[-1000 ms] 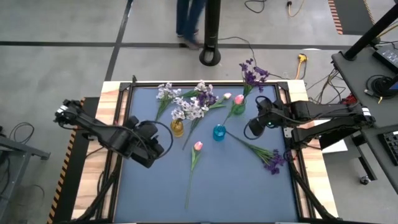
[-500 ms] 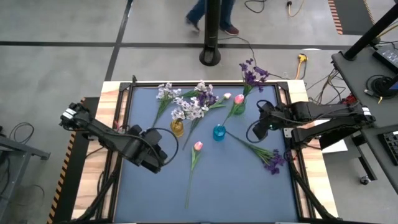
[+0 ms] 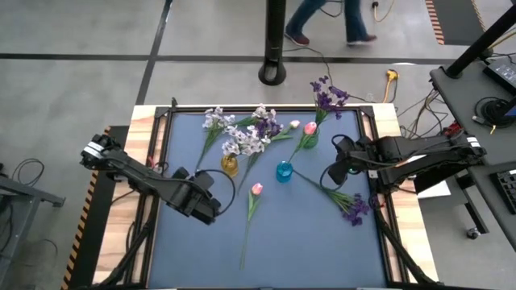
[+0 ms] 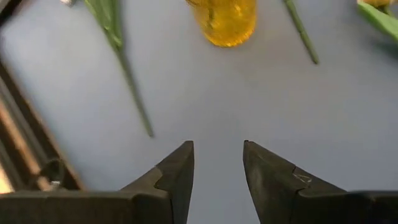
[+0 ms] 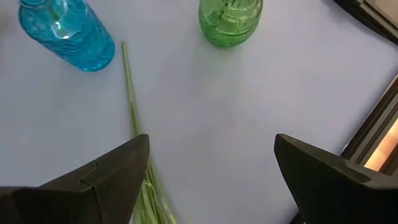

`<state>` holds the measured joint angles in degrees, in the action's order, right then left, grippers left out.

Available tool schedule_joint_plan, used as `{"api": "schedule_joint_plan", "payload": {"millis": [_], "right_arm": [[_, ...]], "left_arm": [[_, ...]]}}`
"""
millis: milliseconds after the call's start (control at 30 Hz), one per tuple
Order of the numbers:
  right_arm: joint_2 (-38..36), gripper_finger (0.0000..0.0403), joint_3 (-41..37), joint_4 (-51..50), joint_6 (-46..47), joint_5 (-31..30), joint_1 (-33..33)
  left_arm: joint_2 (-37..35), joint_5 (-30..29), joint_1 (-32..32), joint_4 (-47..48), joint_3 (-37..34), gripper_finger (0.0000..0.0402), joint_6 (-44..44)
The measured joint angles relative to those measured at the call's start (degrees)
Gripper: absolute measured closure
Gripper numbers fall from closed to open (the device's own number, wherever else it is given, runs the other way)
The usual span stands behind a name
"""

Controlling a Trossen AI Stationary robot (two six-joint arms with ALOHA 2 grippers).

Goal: Sort flowers into vase by color
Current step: Put the left white flowers into the yellow flower vase

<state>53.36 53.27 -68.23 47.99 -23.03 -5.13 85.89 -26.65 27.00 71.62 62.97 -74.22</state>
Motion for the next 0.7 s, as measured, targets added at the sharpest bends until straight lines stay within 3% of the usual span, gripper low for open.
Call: {"api": "schedule_joint_plan", "payload": {"millis": [133,333,467,700], "right_arm": [[0.0,0.0064,-0.1,0.0,-0.7,-1.1,0.0],[0.0,0.0064,-0.3,0.1,-2.0,-2.7,0.0],[0.0,0.0064,-0.5,0.3,-3.1,-4.2,0.0],[0.0,0.0064,-1.3,0.8,-4.6,-4.6,0.0]], "left_arm": [[0.0,8.2,0.0,-4.7,-1.9,0.0297,-0.1],[-1.0,8.6,-2.8,-4.5,-5.6,0.0329,1.4],[-3.1,8.4,-9.5,-6.9,-10.1,0.0358,6.2],[-9.3,7.7,-23.1,-19.0,-19.1,0.0399,20.1]]}}
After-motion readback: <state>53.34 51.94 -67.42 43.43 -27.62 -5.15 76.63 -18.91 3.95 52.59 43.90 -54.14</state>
